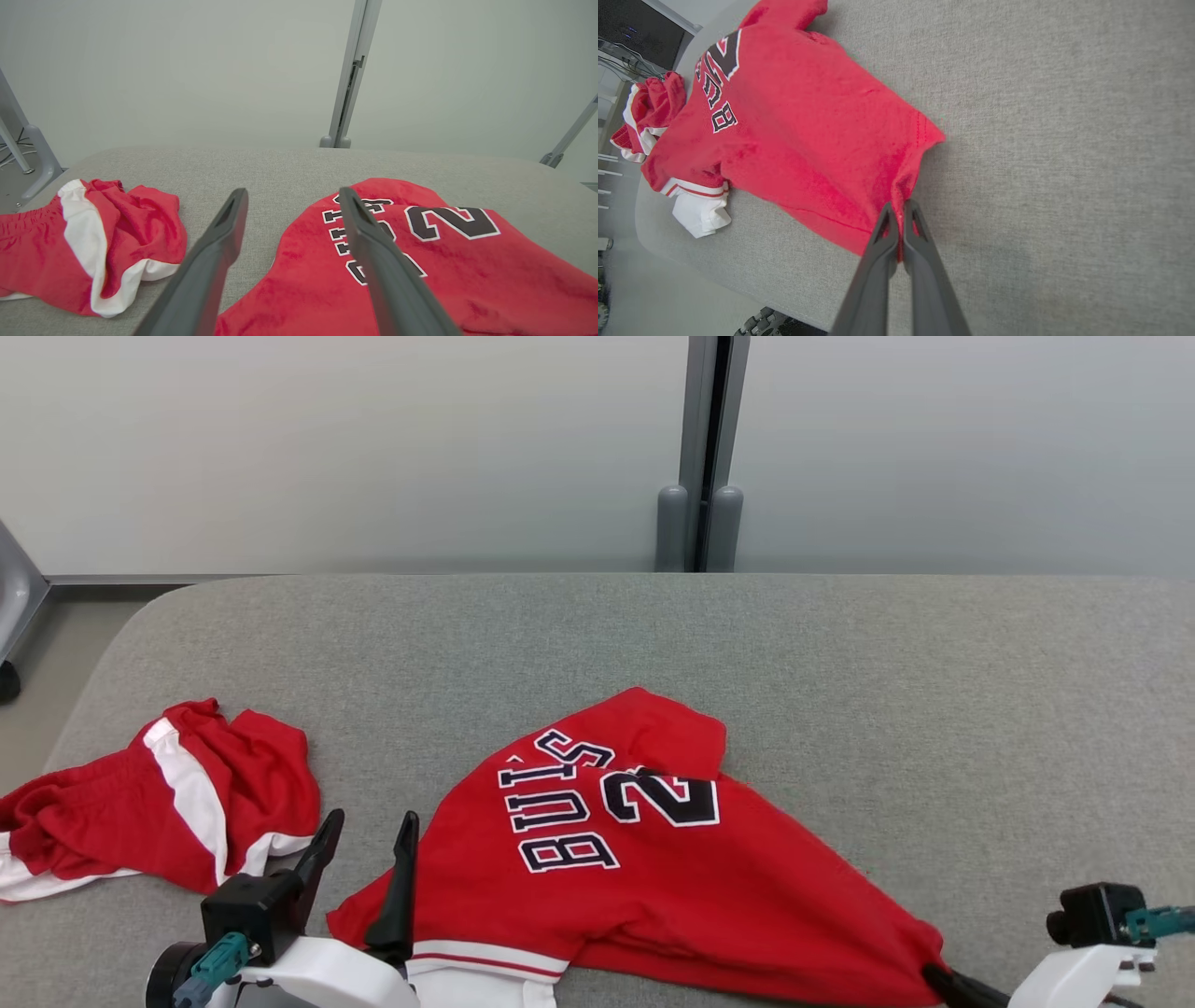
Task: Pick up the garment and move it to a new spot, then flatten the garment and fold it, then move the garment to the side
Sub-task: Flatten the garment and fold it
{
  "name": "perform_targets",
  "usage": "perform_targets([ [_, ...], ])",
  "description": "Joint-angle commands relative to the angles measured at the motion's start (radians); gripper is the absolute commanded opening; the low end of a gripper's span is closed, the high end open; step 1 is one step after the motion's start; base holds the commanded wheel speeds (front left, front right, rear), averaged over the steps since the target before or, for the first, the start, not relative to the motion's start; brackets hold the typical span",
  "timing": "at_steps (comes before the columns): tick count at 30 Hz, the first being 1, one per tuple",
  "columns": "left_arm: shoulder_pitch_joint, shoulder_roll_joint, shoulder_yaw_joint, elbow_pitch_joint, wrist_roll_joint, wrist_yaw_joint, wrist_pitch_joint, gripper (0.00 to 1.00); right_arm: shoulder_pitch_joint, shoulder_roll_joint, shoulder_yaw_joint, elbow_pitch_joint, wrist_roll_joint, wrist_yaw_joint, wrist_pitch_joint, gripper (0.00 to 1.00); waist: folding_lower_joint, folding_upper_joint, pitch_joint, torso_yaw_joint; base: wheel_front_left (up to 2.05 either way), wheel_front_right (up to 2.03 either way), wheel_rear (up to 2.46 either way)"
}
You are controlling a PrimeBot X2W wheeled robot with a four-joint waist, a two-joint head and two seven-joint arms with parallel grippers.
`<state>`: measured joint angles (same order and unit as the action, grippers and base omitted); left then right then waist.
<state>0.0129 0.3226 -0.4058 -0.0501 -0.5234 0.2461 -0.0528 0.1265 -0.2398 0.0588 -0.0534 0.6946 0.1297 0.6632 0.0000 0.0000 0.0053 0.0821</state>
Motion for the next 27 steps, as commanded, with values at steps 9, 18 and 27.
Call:
perform_targets([
  [9, -0.012, 0.010, 0.001, 0.005, -0.006, 0.001, 0.005, 1.00, 0.063, 0.036, 0.032, 0.072, -0.039, 0.002, -0.044, 0.45, 0.0000, 0.0000, 0.016, -0.024, 0.00, 0.00, 0.00],
  [18, 0.003, 0.019, 0.009, 0.003, -0.014, 0.011, 0.005, 1.00, 0.008, 0.015, 0.037, 0.041, -0.023, 0.002, -0.158, 1.00, 0.0000, 0.0000, 0.003, -0.038, 0.00, 0.00, 0.00],
  [27, 0.007, 0.042, 0.044, -0.035, -0.015, 0.030, -0.013, 1.00, -0.064, 0.012, -0.018, -0.111, -0.057, 0.002, -0.389, 1.00, 0.0000, 0.0000, -0.016, -0.041, 0.00, 0.00, 0.00],
])
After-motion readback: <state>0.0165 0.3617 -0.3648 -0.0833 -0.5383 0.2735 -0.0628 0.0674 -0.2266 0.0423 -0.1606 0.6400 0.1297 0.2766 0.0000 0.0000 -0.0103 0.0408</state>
